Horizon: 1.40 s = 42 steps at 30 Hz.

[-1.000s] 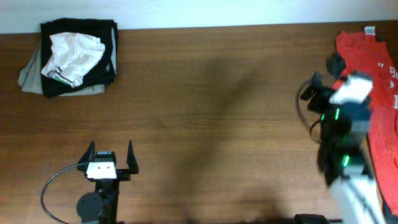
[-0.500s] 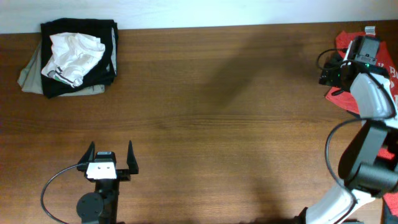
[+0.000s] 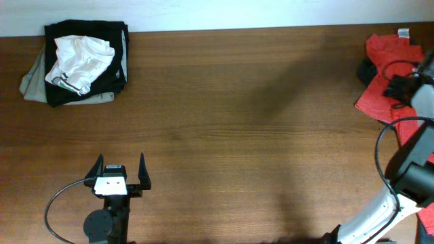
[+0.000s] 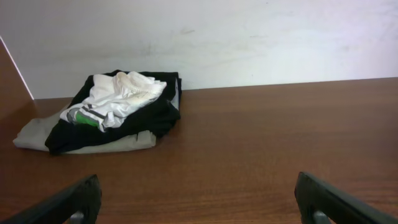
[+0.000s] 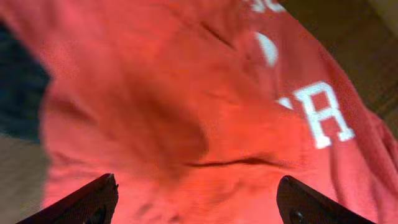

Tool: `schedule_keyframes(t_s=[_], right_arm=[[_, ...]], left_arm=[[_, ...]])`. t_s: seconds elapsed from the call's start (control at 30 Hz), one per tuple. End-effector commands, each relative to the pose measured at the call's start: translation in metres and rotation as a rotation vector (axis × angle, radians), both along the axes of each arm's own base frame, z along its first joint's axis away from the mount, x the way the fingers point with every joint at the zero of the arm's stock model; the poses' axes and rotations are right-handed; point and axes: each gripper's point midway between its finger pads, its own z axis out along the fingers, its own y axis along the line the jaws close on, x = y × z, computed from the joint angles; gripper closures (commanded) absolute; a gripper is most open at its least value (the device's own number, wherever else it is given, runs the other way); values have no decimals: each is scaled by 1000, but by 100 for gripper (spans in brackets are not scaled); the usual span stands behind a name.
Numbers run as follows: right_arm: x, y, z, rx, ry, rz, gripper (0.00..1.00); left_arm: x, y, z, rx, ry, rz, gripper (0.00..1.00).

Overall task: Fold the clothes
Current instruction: 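Reach the right gripper to the orange T-shirt at the right edge and grasp it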

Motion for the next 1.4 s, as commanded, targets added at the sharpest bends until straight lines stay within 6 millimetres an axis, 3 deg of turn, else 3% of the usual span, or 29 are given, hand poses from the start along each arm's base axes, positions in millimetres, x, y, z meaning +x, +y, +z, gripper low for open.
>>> schedule_keyframes(t_s=[0.0, 0.17, 0.37, 0.7, 0.83, 0.93, 0.97, 1.0, 1.1, 1.17, 1.27, 1.3, 1.37], right_arm=[[0, -12, 5, 102, -102, 15, 23], [-11, -37, 3, 93, -128, -9, 20], [-20, -56, -35, 112, -107, -30, 19], [-32, -69, -41, 126, -113, -60, 18], [-26, -63, -39, 176, -161, -20, 19], [-21, -59, -38, 178, -168, -7, 26], [-21, -59, -38, 180, -168, -5, 33], [-21, -59, -38, 180, -168, -6, 47], [-21, -59, -38, 181, -168, -6, 60], [-21, -59, -38, 181, -168, -6, 75], [-22, -59, -38, 183, -169, -10, 83], [-22, -59, -37, 182, -169, -10, 91], [-21, -58, -27, 181, -186, -10, 96]], left_arm=[[0, -1, -2, 19, 2, -8, 1], [0, -1, -2, 19, 2, -8, 1], [0, -1, -2, 19, 2, -8, 1], [0, -1, -2, 19, 2, -8, 1], [0, -1, -2, 19, 2, -8, 1], [0, -1, -2, 19, 2, -8, 1], [0, -1, -2, 19, 2, -8, 1], [0, -1, -2, 19, 2, -8, 1], [0, -1, -2, 19, 2, -8, 1], [0, -1, -2, 19, 2, -8, 1], [0, -1, -2, 19, 2, -8, 1], [0, -1, -2, 19, 2, -8, 1], [0, -1, -2, 19, 2, -8, 1]])
